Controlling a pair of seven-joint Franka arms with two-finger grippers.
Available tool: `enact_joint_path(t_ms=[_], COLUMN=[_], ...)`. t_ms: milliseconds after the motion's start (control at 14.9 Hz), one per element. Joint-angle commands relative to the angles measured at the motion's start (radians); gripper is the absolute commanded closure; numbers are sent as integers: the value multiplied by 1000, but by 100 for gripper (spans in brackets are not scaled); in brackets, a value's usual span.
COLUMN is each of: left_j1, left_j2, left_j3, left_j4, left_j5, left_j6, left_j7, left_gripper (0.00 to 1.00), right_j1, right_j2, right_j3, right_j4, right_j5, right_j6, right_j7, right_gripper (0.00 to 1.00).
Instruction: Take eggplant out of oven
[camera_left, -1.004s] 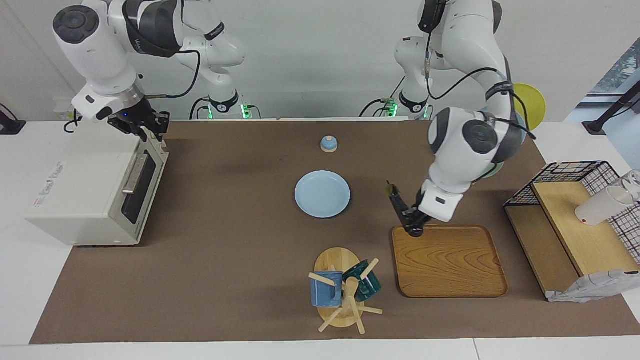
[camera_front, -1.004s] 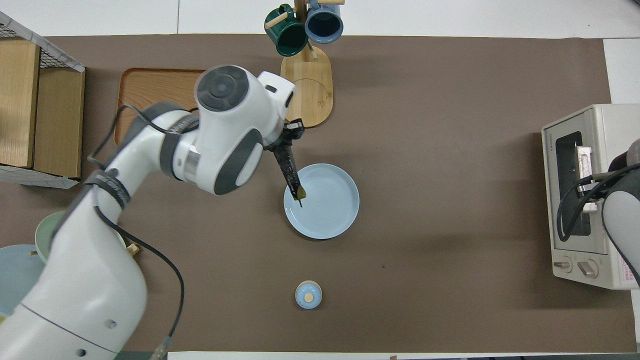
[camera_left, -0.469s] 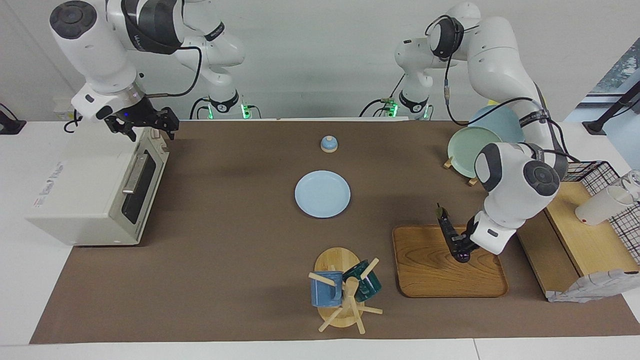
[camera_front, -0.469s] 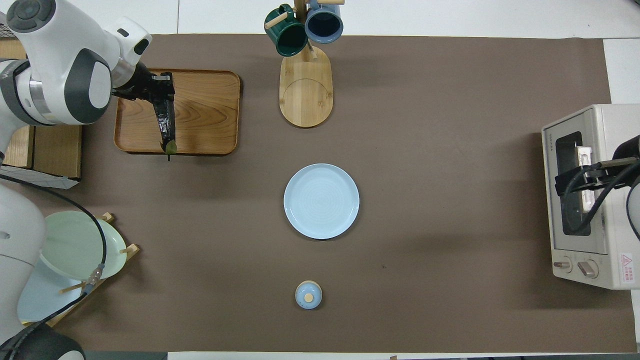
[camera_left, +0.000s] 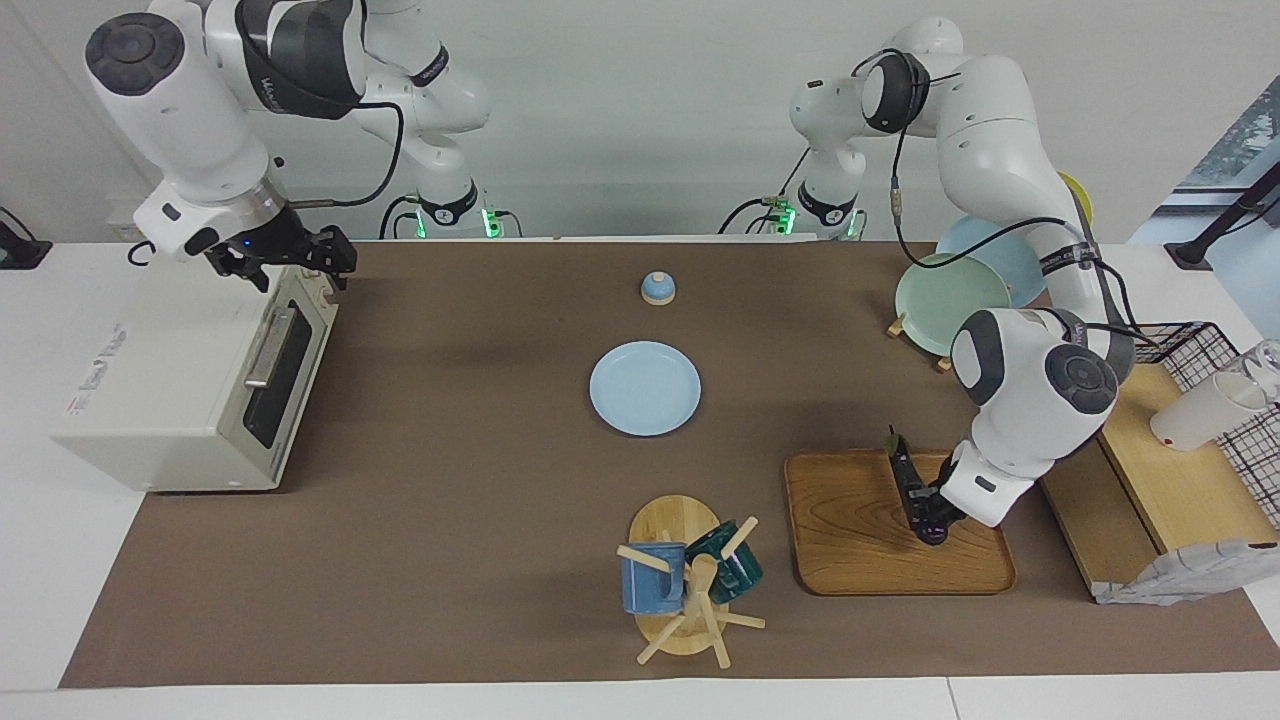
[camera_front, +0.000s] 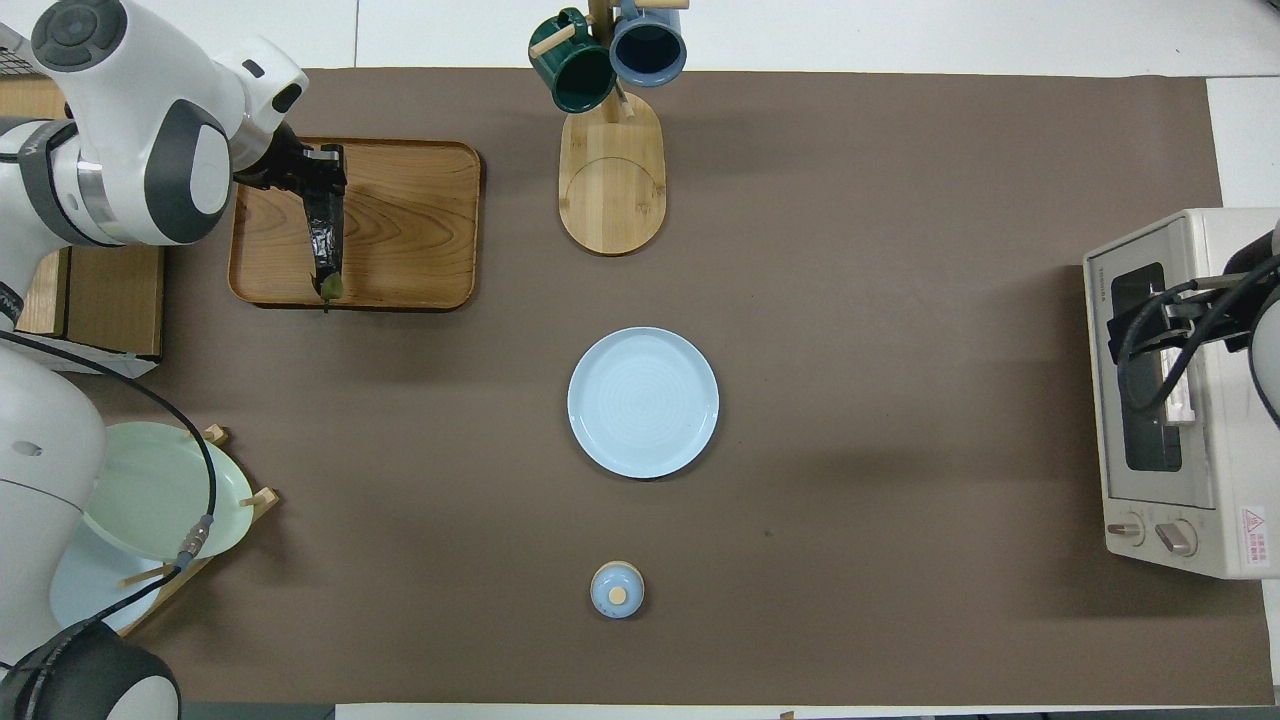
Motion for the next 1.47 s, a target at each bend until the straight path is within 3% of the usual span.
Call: enact_joint_path(t_ms=[0,402,469,536,1004,1205,1406], left_j1=[1,-5,-5,-4,9,39,76], left_j2=[-6,-19,-19,-21,-45,-191,-312], left_j3=[0,0,0,0,-8,7,15], left_j4=[-18,-55,-54,-51,-1,-41,-44], left_j5=[25,22,19,18,2,-57,-56], left_j6=[30,77,73,64,-111,-175,-359], left_j7=[55,68,68,68,66,46,36], left_gripper=[100,100,78,1,0,0,0], right_j1=[-11,14,23,23,1,-3,1], right_j2=[1,-32,-30,-30,-26,-21,-21], right_j3=[-2,-3,-6,-6,-5,-22,-46], right_j4=[17,-15,-15,-15,-12,-4,-6], right_j5=[27,27,27,27,25,27,31], right_j6=[-23,-18,-18,-14,5,46,49], right_j7=[9,10,10,10,10,9,9], right_gripper=[0,0,0,0,0,0,0])
